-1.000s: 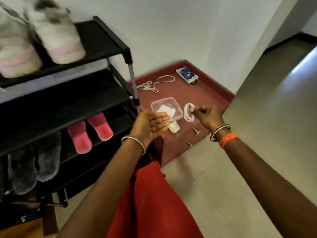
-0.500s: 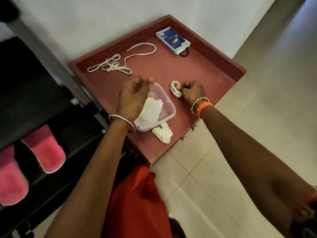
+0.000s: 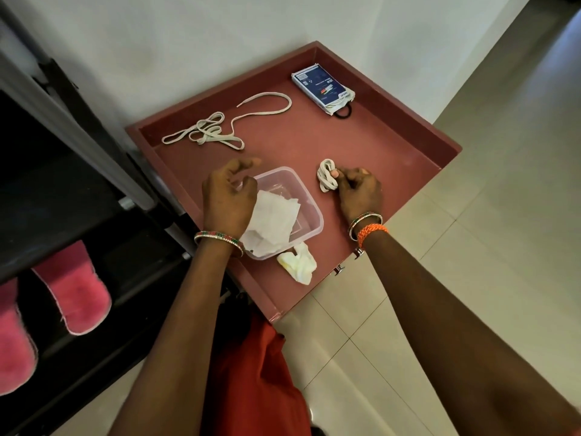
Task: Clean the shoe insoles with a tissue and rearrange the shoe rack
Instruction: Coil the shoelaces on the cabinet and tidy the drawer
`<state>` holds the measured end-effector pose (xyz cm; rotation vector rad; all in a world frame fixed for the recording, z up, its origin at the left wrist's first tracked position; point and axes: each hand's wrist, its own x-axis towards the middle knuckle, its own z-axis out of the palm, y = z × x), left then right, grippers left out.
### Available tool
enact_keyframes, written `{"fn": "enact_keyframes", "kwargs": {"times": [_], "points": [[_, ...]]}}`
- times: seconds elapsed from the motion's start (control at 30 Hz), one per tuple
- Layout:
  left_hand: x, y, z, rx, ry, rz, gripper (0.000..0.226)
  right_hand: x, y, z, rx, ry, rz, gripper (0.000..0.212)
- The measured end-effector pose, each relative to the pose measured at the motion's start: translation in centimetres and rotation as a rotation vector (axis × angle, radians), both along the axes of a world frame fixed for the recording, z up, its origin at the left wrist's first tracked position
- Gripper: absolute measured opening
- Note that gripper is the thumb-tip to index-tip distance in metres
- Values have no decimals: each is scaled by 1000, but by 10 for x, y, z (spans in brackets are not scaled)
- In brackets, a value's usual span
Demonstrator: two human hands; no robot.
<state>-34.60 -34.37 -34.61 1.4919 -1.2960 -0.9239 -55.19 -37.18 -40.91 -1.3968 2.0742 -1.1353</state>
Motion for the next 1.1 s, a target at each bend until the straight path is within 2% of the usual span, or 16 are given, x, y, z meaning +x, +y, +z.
{"fn": "enact_keyframes", "kwargs": {"times": [0.47,0.53,0.6,0.67,0.73,0.8,0.9,0.97,1.1], "points": [[11,-2,0,-70,63,78,35,-2,0,-5,-64,-3,-30,27],[14,-3,2,-92,78,92,36,-1,-3,1,-76,-41,-62,25],[19,-5,5,-120,119,124,39,2,-12,16,-144,6,-80,23],[22,-9,7,-127,197,168,39,14,-27,39,-219,76,-30,21],[25,-14,7,-104,259,217,35,36,-44,63,-261,152,146,21],[25,-15,6,-96,253,248,34,62,-66,78,-175,288,396,21],[25,-17,2,-91,233,290,35,94,-101,75,164,460,692,25],[28,-21,-3,-67,162,329,35,111,-117,65,305,446,715,26],[31,-26,-6,-30,93,368,36,128,-127,51,343,405,652,15]]}}
